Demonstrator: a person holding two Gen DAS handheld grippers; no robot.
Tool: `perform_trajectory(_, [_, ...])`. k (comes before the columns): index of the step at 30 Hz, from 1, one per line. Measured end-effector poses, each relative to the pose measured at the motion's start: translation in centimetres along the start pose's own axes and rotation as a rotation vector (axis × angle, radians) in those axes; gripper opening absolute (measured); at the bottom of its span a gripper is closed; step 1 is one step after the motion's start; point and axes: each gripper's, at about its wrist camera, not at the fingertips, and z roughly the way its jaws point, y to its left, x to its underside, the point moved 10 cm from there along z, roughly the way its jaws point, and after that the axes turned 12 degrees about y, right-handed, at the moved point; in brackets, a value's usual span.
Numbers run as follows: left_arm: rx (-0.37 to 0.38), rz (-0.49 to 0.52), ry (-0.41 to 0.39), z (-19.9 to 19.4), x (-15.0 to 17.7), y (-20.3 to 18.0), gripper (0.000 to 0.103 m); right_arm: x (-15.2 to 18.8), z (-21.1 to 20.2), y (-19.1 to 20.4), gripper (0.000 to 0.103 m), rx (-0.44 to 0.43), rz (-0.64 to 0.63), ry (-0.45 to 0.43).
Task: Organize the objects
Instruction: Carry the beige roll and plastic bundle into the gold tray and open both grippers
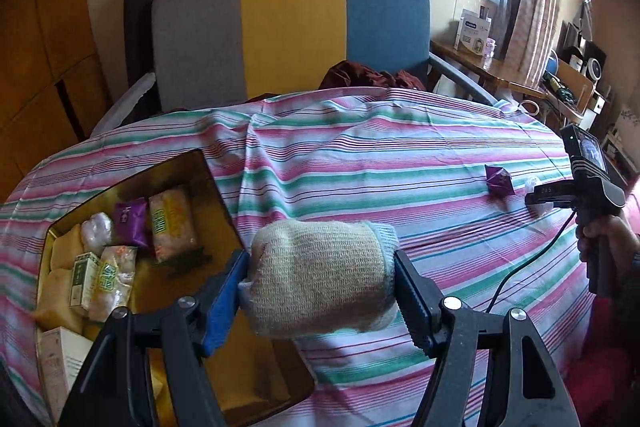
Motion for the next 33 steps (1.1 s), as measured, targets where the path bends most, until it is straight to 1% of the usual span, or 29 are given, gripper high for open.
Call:
perform_trajectory(4, [-0.008, -0.042, 0.002, -0.7, 0.8, 3.0, 0.071, -0.5, -0.7, 0.1, 0.037, 0.000, 0.005, -0.004])
perform_trajectory(8, [-0.012, -0.136, 0.005, -1.6, 1.9, 7.6, 0.071, -0.4, -3.6, 1.8, 0.037, -0.019, -0.037, -0.054])
perform_trajectory(11, [-0.021, -0.224, -0.006, -2.7, 3.0, 11.6, 0.071, 0.7, -6.2, 5.2, 0.037, -0.057, -0.114, -0.094])
perform_trajectory(14, [-0.042, -0.299, -0.031, -4.3, 4.2, 15.6, 0.071, 2.6, -8.9, 10.8, 0.037, -0.113, -0.246, -0.135])
perform_trajectory(16, [-0.059, -0.340, -0.041, -5.3, 5.1, 17.8, 0.071, 4.6, -10.5, 15.1, 0.037, -0.161, -0.342, -0.159])
perform_trajectory(18, [-0.077, -0.380, -0.050, -6.2, 6.1, 19.8, 0.071, 6.9, -12.3, 20.1, 0.037, -0.226, -0.445, -0.178])
perform_trajectory(21, [-0.101, -0.426, -0.062, -7.3, 7.4, 22.3, 0.071, 11.6, -14.9, 27.6, 0.037, -0.321, -0.610, -0.194])
perform_trajectory(22, [-0.101, -0.439, -0.064, -7.5, 7.8, 22.9, 0.071, 13.5, -15.4, 30.2, 0.037, -0.355, -0.670, -0.185])
perform_trajectory(25, [-0.100, -0.462, -0.069, -7.8, 8.7, 24.0, 0.071, 18.6, -15.6, 35.7, 0.037, -0.421, -0.803, -0.132])
perform_trajectory(26, [-0.095, -0.465, -0.069, -7.8, 8.8, 24.2, 0.071, 20.3, -15.2, 37.3, 0.037, -0.424, -0.847, -0.117])
perform_trajectory(29, [-0.078, -0.459, -0.067, -7.6, 9.0, 24.3, 0.071, 24.0, -13.6, 40.6, 0.037, -0.418, -0.929, -0.058])
perform_trajectory(31, [-0.071, -0.445, -0.069, -7.5, 9.0, 24.0, 0.071, 25.7, -12.3, 42.1, 0.037, -0.395, -0.968, -0.029])
perform_trajectory(33, [-0.062, -0.439, -0.065, -7.3, 8.7, 23.7, 0.071, 26.8, -11.3, 42.8, 0.037, -0.365, -0.993, -0.020])
